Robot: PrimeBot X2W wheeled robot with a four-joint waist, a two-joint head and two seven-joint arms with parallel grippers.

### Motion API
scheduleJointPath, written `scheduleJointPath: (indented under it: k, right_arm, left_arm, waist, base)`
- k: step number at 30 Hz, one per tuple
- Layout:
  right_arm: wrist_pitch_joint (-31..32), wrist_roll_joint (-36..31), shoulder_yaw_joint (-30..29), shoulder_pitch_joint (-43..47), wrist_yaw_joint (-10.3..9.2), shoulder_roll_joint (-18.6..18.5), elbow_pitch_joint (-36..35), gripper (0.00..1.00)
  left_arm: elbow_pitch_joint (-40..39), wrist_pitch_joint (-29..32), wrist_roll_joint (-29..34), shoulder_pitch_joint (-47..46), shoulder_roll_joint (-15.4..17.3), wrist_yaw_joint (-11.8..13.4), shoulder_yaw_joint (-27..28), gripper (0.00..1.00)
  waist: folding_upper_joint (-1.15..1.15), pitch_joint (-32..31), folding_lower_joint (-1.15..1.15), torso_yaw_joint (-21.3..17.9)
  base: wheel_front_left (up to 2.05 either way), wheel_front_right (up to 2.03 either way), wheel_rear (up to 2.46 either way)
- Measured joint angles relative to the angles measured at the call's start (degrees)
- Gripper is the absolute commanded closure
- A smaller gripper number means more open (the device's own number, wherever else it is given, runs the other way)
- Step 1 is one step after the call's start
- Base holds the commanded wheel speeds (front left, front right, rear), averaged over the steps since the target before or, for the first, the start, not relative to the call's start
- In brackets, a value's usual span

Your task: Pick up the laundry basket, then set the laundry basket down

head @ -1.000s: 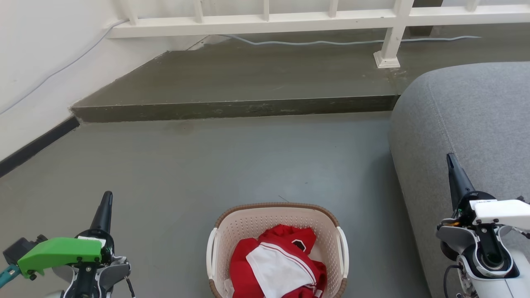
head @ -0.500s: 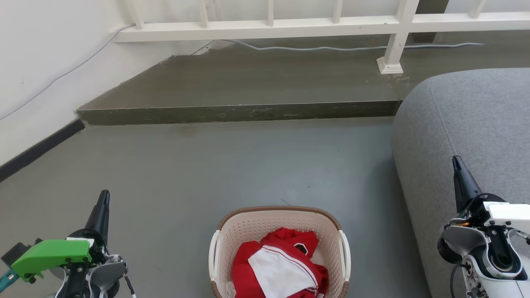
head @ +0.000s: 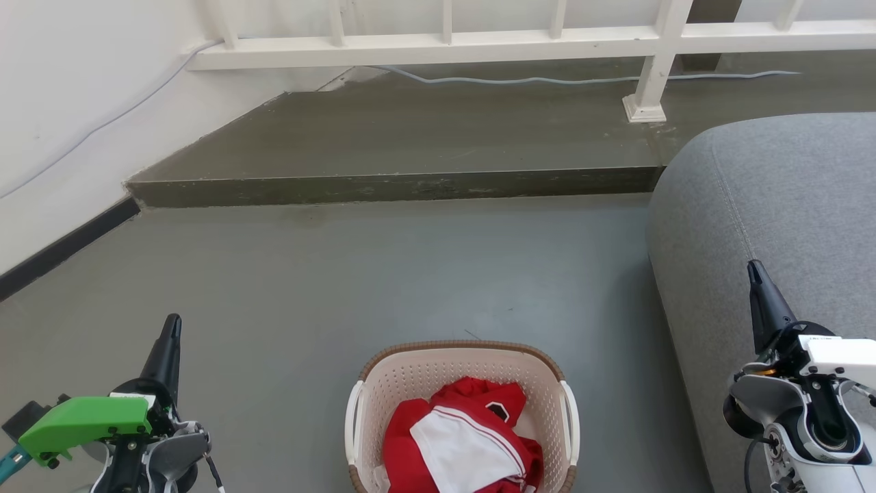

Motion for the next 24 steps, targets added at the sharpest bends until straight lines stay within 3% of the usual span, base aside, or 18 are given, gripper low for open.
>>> scheduleJointPath:
  k: [24]
  right_arm:
    - [0.1, 0.0, -0.1, 0.0, 0.02, 0.0, 0.4, 1.0]
  left_arm:
    - [-0.1, 0.0, 0.0, 0.0, 0.0, 0.0, 0.0, 1.0]
  waist:
    - [0.0, 0.0, 0.0, 0.0]
  base:
    - [0.0, 0.0, 0.0]
